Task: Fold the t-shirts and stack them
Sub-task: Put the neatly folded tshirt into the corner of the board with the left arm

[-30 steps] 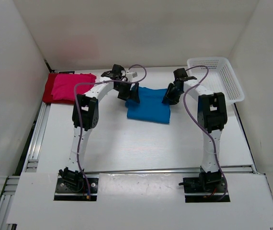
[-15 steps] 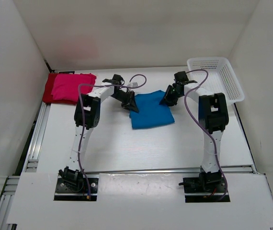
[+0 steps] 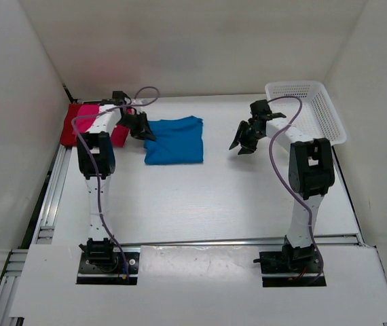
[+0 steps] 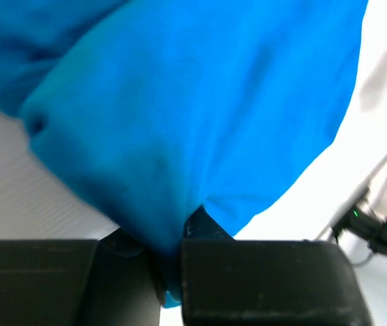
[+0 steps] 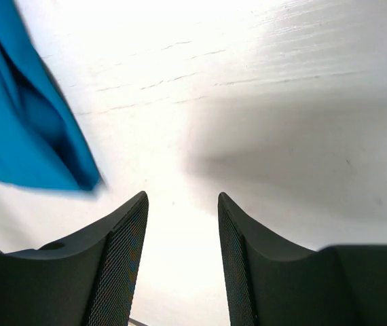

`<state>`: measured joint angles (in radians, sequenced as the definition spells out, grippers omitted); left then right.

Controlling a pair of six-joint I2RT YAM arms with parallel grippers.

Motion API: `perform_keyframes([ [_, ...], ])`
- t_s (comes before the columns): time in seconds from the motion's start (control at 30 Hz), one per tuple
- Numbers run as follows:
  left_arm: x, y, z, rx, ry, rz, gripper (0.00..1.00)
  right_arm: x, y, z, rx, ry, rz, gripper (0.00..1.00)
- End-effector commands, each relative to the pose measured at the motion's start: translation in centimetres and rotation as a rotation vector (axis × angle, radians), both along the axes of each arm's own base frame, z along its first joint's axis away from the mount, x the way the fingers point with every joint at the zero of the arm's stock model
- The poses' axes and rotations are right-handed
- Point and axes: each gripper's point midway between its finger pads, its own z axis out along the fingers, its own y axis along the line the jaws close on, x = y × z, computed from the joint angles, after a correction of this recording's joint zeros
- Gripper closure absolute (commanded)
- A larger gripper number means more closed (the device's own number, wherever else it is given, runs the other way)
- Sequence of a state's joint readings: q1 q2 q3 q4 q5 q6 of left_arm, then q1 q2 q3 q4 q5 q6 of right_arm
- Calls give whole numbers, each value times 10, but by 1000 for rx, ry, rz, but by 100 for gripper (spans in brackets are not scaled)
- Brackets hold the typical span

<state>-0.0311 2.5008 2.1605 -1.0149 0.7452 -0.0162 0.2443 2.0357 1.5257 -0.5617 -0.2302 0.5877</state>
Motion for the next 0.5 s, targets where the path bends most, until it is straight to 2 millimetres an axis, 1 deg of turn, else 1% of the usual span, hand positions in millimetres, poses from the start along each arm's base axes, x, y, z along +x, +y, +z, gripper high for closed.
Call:
perform_keyframes([
  [0.0,12,16,55,88,-109,22,90,-8,-12,22,-48,-36,16,50],
  [0.03,13,20,55,114,-109,31,90,-8,-12,27,-45,-48,16,50],
  [0.13,12,18,45,104,-86,26,90,-10,-13,26,-47,-39,16,50],
  [0.17,12,17,46,95,-86,23,90,-11,-11,27,-37,-37,21,50],
  [0.2,12,17,40,95,-74,23,90,-12,-9,24,-28,-25,27,50],
  [0.23,16,17,46,95,-95,24,90,-13,-8,25,-20,-23,30,50],
  [0.27,22,20,42,120,-111,33,90,-13,-8,25,-20,-23,31,50],
  [0.33,28,23,48,136,-143,40,90,-13,-8,25,-20,-23,31,50],
  [0.37,33,24,51,146,-168,46,90,-12,-7,29,-17,-34,30,50],
  [0.4,34,24,57,174,-186,49,90,-15,-10,24,-30,-23,26,50],
  [0.43,40,26,63,187,-223,57,90,-18,-11,21,-32,-12,26,50],
  [0.47,41,29,69,203,-238,65,90,-18,-11,21,-32,-12,26,50],
])
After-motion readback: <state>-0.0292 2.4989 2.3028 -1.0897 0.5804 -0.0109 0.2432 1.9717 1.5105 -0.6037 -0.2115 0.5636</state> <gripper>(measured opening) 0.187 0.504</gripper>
